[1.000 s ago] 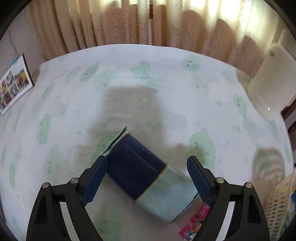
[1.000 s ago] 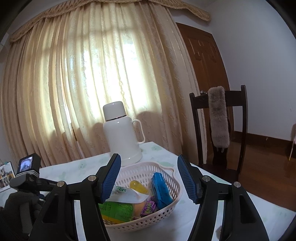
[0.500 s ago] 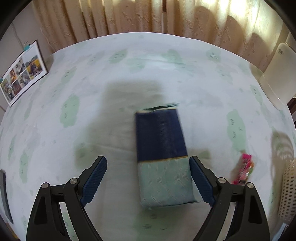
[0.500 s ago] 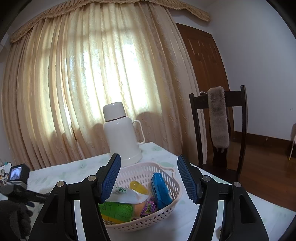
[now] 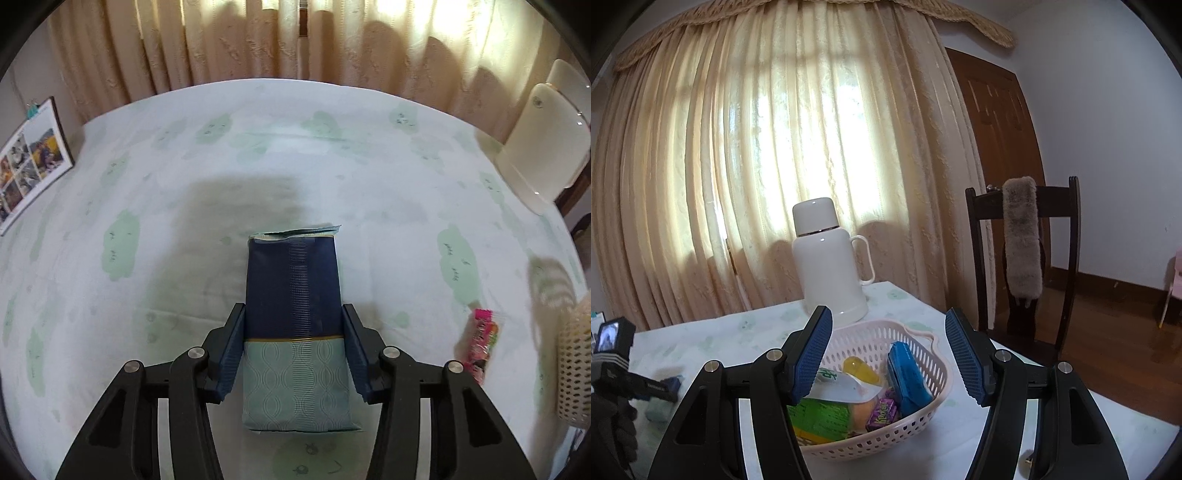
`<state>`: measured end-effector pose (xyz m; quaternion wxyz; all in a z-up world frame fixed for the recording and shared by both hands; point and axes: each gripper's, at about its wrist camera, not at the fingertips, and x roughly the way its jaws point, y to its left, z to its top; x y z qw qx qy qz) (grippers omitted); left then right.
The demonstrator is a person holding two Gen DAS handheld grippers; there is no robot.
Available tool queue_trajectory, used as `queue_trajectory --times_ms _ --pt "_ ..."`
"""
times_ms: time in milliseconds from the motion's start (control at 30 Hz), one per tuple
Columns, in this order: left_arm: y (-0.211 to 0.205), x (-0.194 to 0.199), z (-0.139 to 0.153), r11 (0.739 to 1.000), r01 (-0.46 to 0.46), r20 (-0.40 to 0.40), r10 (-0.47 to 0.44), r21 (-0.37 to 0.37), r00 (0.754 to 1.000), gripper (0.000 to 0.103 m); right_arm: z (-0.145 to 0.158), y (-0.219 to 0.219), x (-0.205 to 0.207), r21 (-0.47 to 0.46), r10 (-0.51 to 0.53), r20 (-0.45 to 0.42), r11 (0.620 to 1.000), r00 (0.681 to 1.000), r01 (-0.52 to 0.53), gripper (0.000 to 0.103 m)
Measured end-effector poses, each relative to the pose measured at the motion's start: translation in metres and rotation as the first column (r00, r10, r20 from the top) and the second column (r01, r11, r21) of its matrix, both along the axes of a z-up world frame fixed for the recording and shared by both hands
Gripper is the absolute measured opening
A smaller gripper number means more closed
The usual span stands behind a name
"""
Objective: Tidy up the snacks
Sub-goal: 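Drop the pink candy stick in the basket with the right tool while left holds biscuits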
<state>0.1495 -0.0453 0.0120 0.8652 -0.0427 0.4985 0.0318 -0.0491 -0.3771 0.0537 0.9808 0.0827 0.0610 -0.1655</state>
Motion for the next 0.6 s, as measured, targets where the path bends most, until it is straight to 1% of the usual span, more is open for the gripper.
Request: queue_trajectory --times_ms 133,267,367,500,600 --pt "0.002 -0.007 0.008 1.000 0.017 0.025 -0.016 -0.018 1.000 0.046 -0.001 0.007 0.001 -0.042 -0.021 -0.005 0.999 1.000 0.020 0.065" --pt "0.006 -0.019 0.029 0.999 0.027 0.076 -0.025 -0.029 0.997 0.046 -0.001 0.021 -0.003 -0.113 -0.058 0.018 0.992 0.998 0.059 0.065" --pt "0.009 -0.032 0.046 0.999 0.039 0.118 -0.035 -0.033 0.992 0.046 -0.001 0.035 -0.005 -0.170 -0.066 0.031 0.983 0.997 0.071 0.065" --pt "0.014 -0.055 0.063 0.998 0.061 0.177 -0.057 -0.019 0.983 0.046 -0.001 0.059 -0.011 -0.236 -0.037 0.031 0.971 0.999 0.043 0.065" --pt "0.018 -0.069 0.068 0.997 0.076 0.199 -0.070 -0.019 0.978 0.046 0.002 0.080 -0.015 -0.241 0.023 0.023 0.970 0.999 -0.017 0.066"
